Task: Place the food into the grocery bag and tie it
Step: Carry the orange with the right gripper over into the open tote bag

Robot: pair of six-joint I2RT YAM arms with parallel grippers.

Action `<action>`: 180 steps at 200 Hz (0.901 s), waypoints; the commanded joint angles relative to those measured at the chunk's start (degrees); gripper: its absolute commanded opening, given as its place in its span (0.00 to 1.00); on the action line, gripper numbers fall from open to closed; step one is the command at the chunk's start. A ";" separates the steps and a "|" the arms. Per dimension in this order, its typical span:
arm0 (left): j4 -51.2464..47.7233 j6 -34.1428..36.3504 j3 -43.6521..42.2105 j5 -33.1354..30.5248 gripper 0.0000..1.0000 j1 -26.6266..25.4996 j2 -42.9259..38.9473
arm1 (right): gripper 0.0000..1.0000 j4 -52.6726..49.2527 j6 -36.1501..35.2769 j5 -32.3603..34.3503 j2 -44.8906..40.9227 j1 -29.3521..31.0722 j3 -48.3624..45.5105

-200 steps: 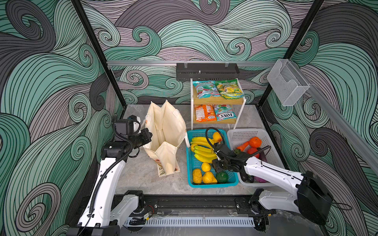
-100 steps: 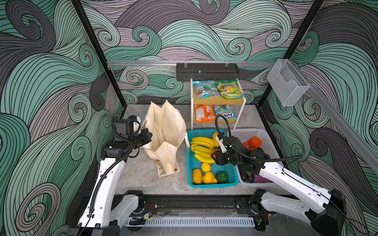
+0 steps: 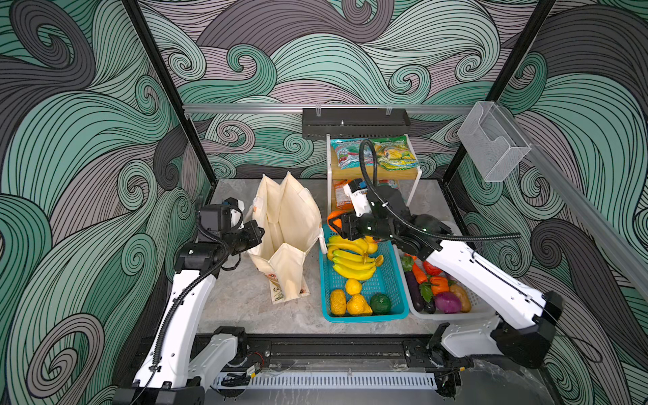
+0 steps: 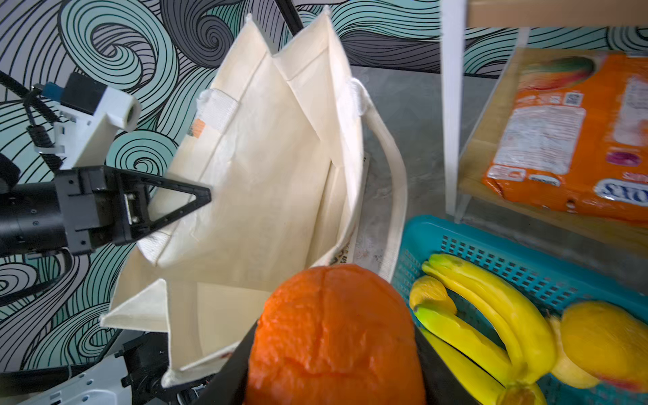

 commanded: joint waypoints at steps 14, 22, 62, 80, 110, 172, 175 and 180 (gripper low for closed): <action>0.35 2.42 2.54 2.75 0.00 -0.90 0.27 | 0.49 1.20 -2.13 -2.19 11.70 3.10 12.50; -0.02 2.71 2.67 2.88 0.00 -0.91 0.02 | 0.49 1.23 -2.44 -3.10 14.91 3.44 15.50; -0.20 4.22 2.69 4.54 0.00 -0.90 -0.07 | 0.47 -1.21 -3.19 -0.79 26.72 6.37 25.91; 0.44 4.37 2.70 5.58 0.00 -0.90 0.20 | 0.47 -1.24 -2.30 1.99 30.84 7.65 28.24; 0.36 5.02 3.05 6.48 0.00 -0.86 0.01 | 0.46 -0.82 -2.57 3.45 36.61 8.82 29.26; -1.17 4.95 4.36 2.77 0.00 -0.82 -2.17 | 0.46 1.64 -0.27 5.89 43.38 8.74 26.71; -1.36 4.93 4.49 2.79 0.00 -0.77 -2.26 | 0.46 1.77 -0.18 6.04 43.85 8.68 26.79; -1.66 5.14 4.77 2.60 0.00 -0.82 -2.21 | 0.45 1.81 -0.06 6.15 44.51 8.59 26.93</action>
